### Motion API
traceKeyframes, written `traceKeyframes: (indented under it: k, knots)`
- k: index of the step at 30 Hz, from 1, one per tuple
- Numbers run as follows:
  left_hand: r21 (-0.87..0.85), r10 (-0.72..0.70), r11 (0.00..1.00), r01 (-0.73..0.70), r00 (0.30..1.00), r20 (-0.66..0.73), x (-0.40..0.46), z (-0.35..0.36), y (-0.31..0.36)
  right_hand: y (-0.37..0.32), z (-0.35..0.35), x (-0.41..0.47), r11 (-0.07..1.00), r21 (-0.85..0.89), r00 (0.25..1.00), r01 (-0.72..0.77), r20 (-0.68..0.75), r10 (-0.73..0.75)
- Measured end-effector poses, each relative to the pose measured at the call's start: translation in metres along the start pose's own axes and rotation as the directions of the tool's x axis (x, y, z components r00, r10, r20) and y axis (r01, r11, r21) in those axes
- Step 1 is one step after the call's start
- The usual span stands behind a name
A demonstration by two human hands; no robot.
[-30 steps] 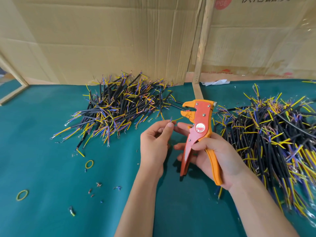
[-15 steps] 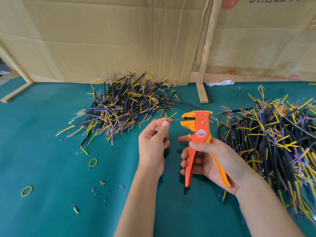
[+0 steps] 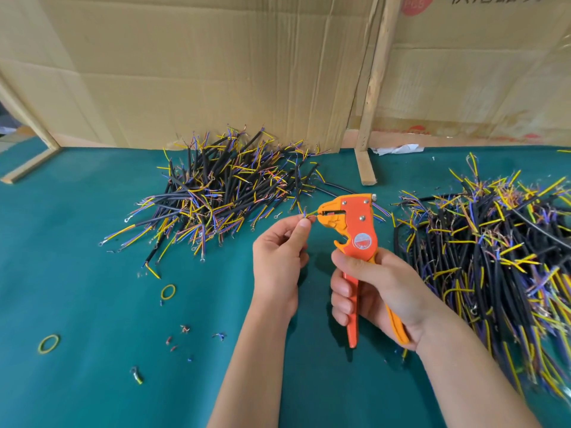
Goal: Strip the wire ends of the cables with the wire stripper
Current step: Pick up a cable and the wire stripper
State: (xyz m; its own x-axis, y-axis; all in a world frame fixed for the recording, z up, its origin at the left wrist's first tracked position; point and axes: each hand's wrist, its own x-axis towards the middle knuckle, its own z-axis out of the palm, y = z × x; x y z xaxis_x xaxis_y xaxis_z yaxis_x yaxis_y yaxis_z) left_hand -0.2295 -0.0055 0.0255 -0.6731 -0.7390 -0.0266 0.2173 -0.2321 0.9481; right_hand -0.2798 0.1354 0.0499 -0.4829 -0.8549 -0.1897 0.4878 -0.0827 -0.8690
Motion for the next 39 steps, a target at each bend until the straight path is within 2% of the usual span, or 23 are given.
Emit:
traceKeyframes:
  k: [3,5,10,14,18,27,39]
  knots:
    - [0.01,0.002,1.0,-0.002,1.0,0.016,0.0,0.0,0.0,0.002,0.004,0.004,0.999,-0.021,0.986,0.039,-0.159,-0.042]
    - [0.027,0.001,1.0,-0.001,1.0,0.028,-0.002,0.003,0.0,0.003,0.007,0.005,0.998,0.011,0.978,0.063,-0.198,-0.06]
    - [-0.041,0.01,0.999,-0.01,1.0,0.004,-0.001,0.002,0.002,0.001,0.005,0.004,0.975,0.197,0.988,0.102,-0.132,-0.076]
    - [-0.066,0.037,0.997,-0.04,0.999,-0.036,-0.002,0.002,0.001,-0.008,-0.01,-0.004,0.98,0.187,0.997,0.074,-0.023,-0.071]
    - [-0.022,0.054,0.998,-0.058,0.987,-0.151,-0.003,0.004,0.0,-0.009,-0.013,-0.007,0.996,0.089,0.993,-0.011,0.122,0.0]
    - [0.192,0.214,0.966,-0.174,0.953,-0.213,-0.007,0.007,-0.001,-0.007,-0.009,-0.004,0.995,0.003,0.995,-0.095,0.014,0.095]
    - [0.442,0.35,0.862,-0.247,0.921,-0.168,-0.018,0.013,0.003,-0.008,-0.013,-0.007,0.989,-0.003,0.989,-0.145,0.035,0.145]
